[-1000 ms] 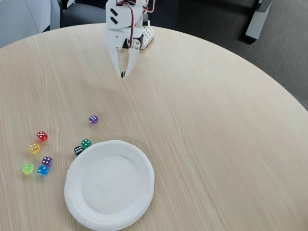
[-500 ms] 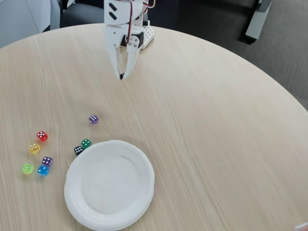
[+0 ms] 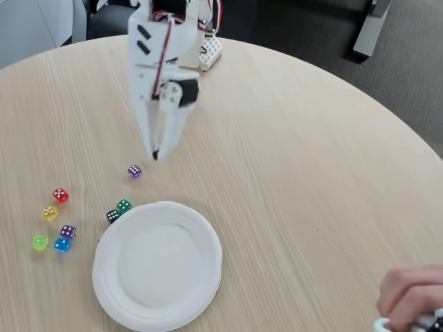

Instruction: Pick a purple dice and put it in the plate.

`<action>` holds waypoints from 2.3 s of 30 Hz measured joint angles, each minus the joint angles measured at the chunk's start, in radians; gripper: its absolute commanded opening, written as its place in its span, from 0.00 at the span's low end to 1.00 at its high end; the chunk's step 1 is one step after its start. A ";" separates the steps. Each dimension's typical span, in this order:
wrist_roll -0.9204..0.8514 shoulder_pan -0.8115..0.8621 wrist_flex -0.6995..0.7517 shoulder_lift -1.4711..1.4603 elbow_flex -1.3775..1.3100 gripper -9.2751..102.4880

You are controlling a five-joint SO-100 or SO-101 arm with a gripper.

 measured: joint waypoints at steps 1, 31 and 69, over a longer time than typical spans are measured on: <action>0.037 0.000 0.000 -0.037 -0.057 0.09; 0.348 -0.017 0.416 -0.522 -0.431 0.12; 0.132 0.259 0.299 -0.673 -0.431 0.14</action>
